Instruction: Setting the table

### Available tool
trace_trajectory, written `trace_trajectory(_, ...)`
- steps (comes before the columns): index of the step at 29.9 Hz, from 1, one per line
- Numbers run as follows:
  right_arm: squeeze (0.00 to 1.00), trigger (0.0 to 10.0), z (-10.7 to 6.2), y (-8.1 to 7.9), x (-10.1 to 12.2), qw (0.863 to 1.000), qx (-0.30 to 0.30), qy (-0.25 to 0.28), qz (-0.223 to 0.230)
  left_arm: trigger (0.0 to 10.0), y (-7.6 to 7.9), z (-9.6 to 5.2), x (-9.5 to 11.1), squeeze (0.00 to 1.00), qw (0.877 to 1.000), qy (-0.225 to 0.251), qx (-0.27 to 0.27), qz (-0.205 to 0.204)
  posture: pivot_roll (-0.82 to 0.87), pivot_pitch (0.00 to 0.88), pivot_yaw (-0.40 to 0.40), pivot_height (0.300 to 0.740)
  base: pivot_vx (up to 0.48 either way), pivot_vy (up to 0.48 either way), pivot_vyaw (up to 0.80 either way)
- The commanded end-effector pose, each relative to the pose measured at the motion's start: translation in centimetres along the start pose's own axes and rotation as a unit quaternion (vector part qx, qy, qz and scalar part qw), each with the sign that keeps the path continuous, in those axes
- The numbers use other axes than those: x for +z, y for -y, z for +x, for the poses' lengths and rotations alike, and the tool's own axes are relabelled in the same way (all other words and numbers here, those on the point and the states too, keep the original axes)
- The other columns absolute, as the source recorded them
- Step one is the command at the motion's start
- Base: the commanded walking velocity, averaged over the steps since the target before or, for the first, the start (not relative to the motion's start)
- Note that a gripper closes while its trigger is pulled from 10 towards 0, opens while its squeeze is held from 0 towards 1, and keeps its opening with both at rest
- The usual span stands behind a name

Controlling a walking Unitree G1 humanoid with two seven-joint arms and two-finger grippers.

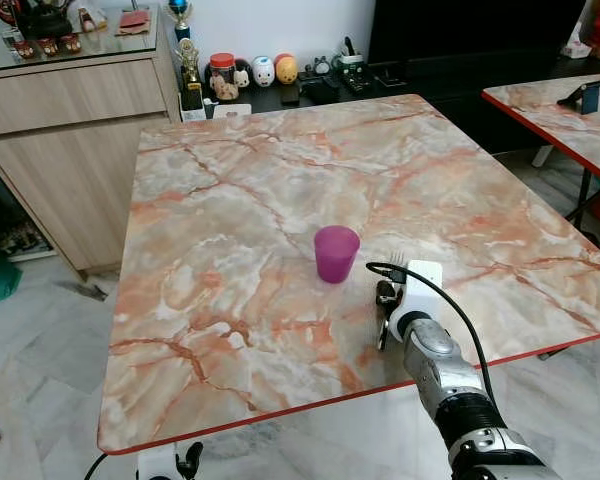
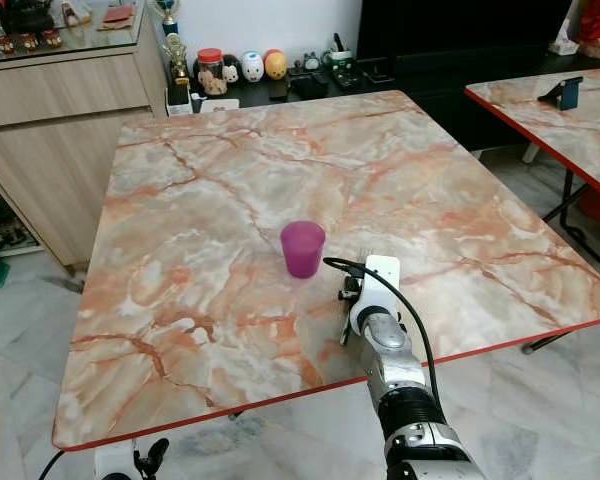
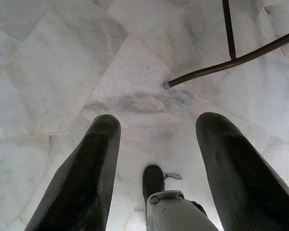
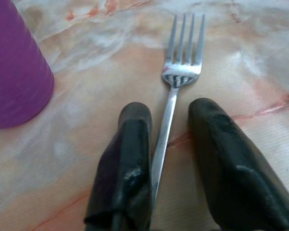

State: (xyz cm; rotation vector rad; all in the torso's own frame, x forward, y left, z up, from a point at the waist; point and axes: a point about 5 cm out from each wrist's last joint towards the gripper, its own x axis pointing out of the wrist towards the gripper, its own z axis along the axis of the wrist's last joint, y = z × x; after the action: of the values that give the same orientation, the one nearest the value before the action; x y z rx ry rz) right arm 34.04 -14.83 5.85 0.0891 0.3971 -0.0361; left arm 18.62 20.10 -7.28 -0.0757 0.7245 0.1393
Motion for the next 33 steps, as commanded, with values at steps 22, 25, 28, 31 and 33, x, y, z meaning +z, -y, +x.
trace_trajectory(22, 0.0, 0.0, 0.0, 0.0, -0.3, 1.0, -0.018, -0.006, -0.013, 10.0, -0.2, -0.2, -0.7, 0.0, 1.0, -0.021, -0.001, -0.01, -0.07, 0.0, 0.023, 0.74, 0.0, 0.0, 0.0)
trace_trajectory(25, 0.0, 10.0, -0.1, 0.4, 0.0, 0.999, -0.032, 0.013, -0.035, 10.0, -0.2, -0.2, -0.8, 0.0, 1.0, -0.021, 0.0, -0.011, -0.06, 0.0, 0.02, 0.74, 0.0, 0.0, 0.0)
trace_trajectory(28, 0.0, 10.0, -0.5, 1.0, 0.4, 0.996, -0.054, 0.045, -0.052, 10.0, -0.2, -0.2, -0.8, 0.0, 1.0, -0.021, 0.002, -0.011, -0.06, 0.0, 0.02, 0.74, 0.0, 0.0, 0.0)
trace_trajectory(31, 0.0, 10.0, -0.9, 2.0, 0.9, 0.992, -0.078, 0.073, -0.061, 10.0, -0.3, -0.2, -0.8, 0.0, 1.0, -0.021, 0.003, -0.011, -0.07, 0.0, 0.02, 0.74, 0.0, 0.0, 0.0)
trace_trajectory(33, 0.0, 10.0, -1.3, 2.5, 1.2, 0.989, -0.088, 0.091, -0.07, 10.0, -0.4, -0.2, -0.9, 0.0, 1.0, -0.024, 0.005, -0.011, -0.07, 0.0, 0.02, 0.74, 0.0, 0.0, 0.0)
